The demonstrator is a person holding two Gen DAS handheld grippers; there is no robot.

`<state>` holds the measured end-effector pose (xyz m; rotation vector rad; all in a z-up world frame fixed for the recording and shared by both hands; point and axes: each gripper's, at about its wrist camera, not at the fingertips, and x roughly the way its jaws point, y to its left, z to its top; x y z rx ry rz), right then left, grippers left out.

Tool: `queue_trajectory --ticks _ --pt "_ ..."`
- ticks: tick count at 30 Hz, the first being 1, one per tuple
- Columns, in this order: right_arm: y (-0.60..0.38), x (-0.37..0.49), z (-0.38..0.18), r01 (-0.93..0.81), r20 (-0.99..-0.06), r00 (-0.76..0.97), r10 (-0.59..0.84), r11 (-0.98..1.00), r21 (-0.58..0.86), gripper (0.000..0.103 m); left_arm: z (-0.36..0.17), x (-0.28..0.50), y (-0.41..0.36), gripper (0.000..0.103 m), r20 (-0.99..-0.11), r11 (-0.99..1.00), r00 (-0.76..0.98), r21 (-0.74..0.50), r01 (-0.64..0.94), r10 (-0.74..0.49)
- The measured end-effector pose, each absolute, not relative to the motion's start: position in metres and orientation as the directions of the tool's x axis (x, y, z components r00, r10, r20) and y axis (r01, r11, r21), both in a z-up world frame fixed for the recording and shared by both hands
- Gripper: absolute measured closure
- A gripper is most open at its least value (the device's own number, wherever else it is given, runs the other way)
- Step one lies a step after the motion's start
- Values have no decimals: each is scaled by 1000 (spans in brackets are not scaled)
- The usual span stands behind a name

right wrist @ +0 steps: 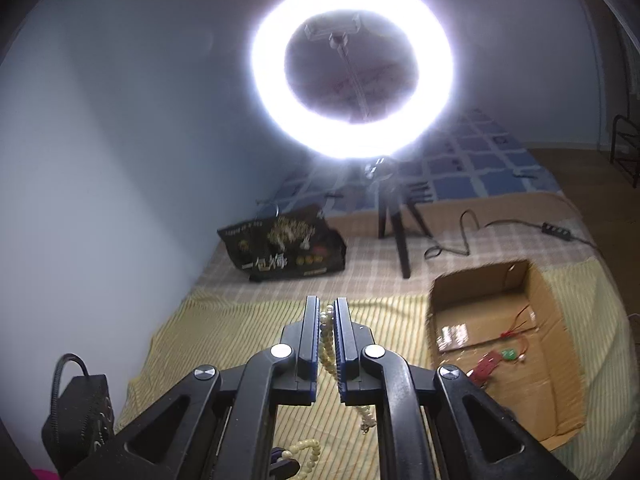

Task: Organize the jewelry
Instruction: 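Lift the bracelet and necklace and carry both over the cardboard box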

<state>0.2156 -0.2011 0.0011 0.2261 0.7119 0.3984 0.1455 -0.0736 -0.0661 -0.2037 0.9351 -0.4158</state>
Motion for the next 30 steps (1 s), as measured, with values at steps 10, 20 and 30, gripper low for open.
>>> queue_trajectory --ticks 10,20,30 --pt "-257 211 35 -212 -517 768 378 912 352 99 -48 155 -109 98 -700 878 530 -368 306 -479" --pt "-310 212 34 -128 -523 795 306 928 349 99 -50 169 -147 98 -697 863 511 -376 337 -503" --pt "-338 233 28 -89 -530 797 288 925 369 99 -62 181 -182 98 -710 858 488 -367 358 -507"
